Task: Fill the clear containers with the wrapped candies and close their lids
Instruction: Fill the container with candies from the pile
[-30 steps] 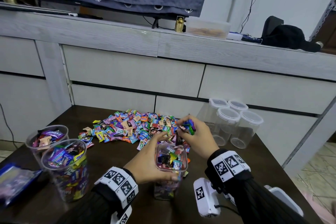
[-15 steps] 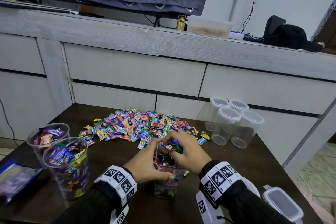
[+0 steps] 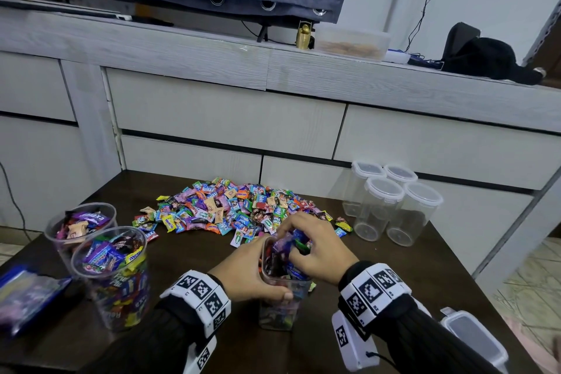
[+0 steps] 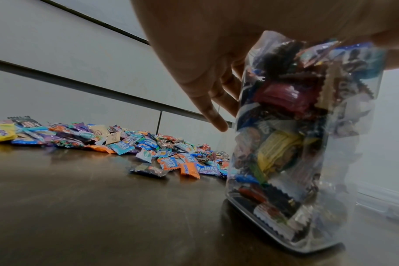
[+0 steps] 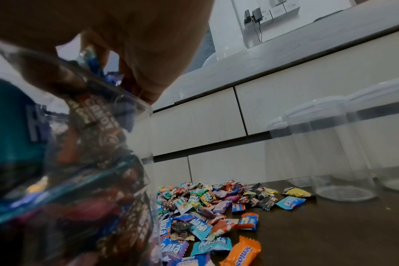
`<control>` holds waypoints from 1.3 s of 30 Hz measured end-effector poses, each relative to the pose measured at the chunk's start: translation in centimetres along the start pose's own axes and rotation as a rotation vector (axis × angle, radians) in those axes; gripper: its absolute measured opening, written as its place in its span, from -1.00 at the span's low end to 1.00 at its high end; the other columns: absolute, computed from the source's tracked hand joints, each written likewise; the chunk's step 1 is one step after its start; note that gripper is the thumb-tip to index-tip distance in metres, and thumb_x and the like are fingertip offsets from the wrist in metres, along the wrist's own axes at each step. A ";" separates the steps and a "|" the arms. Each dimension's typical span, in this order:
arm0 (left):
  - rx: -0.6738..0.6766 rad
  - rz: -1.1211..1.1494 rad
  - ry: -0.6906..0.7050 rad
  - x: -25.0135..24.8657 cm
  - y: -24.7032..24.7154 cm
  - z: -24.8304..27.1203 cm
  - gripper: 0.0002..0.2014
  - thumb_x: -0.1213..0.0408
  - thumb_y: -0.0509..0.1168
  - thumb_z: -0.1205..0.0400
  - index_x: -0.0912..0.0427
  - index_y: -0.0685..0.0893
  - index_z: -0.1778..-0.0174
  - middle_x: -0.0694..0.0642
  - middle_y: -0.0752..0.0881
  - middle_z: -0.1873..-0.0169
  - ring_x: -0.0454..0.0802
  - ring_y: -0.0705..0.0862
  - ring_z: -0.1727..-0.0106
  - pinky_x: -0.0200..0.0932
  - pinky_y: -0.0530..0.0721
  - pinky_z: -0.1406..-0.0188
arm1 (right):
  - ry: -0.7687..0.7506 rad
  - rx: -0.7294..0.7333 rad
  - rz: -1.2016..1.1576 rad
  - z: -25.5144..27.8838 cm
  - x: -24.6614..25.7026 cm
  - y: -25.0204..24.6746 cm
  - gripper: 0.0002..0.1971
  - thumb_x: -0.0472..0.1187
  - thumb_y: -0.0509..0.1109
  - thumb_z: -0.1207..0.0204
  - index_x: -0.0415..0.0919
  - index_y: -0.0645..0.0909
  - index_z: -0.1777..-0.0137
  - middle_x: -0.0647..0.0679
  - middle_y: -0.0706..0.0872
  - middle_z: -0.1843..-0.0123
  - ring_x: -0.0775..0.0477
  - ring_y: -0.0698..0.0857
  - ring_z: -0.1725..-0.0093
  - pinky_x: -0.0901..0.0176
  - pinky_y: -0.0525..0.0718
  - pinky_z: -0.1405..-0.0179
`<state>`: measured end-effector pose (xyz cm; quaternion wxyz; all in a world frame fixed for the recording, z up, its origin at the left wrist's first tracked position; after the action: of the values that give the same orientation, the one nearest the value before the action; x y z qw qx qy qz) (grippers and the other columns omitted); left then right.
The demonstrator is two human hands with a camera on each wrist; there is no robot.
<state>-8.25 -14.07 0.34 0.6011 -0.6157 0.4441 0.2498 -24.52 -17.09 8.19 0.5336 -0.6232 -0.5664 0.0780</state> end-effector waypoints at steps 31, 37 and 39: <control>0.043 0.007 -0.050 0.0 -0.2 0.2 -0.15 -0.23 0.66 -0.13 -0.15 0.48 -0.30 -0.19 0.69 -0.19 -0.33 0.66 -0.23 -0.06 0.65 -0.32 | 0.095 0.264 0.154 -0.9 0.1 -1.0 -0.89 -0.23 0.42 -0.51 -0.10 0.77 0.04 0.10 0.78 0.13 0.29 0.60 0.21 0.52 0.46 0.14; 0.024 0.054 -0.051 0.1 -0.9 0.8 -0.09 -0.14 0.69 -0.13 -0.27 0.34 -0.33 -0.18 0.71 -0.19 -0.31 0.70 -0.20 -0.11 0.69 -0.27 | 0.600 -0.028 0.060 2.6 -6.9 -1.6 -0.33 -0.04 0.43 -0.53 -0.24 0.25 -0.55 -0.11 0.41 -0.55 0.00 0.42 -0.48 0.21 0.41 -0.41; 0.011 0.052 -0.046 0.1 -1.2 0.8 -0.05 -0.13 0.69 -0.12 -0.30 0.29 -0.36 -0.18 0.69 -0.21 -0.31 0.70 -0.19 -0.10 0.69 -0.27 | 0.790 0.221 0.124 4.6 -9.2 1.2 0.03 0.14 0.45 -0.46 -0.36 -0.10 -0.65 -0.22 0.01 -0.70 -0.14 0.08 -0.67 0.10 0.12 -0.60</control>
<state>-7.04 -13.44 0.73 0.6076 -0.5949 0.4474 0.2769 -30.21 -21.45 0.69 0.7679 -0.5772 -0.2676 -0.0750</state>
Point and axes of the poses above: each hand's wrist, its own z-axis away from the middle knuckle, its own y-axis out of the palm, x = y × z, the point moved 2 cm from there along -z, towards the middle knuckle
